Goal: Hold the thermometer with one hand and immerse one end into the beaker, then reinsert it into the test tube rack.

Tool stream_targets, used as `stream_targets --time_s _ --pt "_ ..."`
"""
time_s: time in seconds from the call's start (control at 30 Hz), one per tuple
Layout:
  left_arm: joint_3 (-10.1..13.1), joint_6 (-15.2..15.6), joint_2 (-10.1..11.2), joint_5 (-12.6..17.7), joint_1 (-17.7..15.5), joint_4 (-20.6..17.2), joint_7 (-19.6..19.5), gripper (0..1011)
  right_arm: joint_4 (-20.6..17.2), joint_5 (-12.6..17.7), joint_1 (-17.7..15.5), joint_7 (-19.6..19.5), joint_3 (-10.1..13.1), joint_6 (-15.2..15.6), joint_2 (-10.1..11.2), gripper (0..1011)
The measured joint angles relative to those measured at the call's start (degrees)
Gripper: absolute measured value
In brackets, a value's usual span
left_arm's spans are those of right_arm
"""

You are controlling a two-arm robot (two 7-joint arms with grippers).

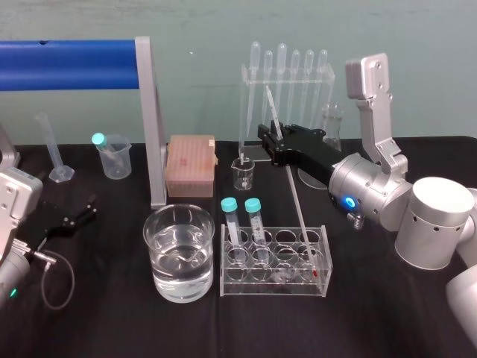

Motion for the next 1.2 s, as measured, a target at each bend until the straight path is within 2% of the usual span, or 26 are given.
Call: stream_targets --time_s 0.27,0.83,1.2 --pt "0.0 0.0 0.0 0.0 0.0 0.0 0.0 1008 0.0 0.0 0.0 0.0 0.0 0.0 0.0 57" --pt "0.0 0.0 0.0 0.0 0.0 0.0 0.0 1008 0.0 0.0 0.0 0.0 0.1 0.0 0.0 55" --pt "0.0 0.0 0.0 0.0 0.0 0.0 0.0 1008 -1.5 2.4 -0.5 0.7 2.9 -2.5 -0.6 55"
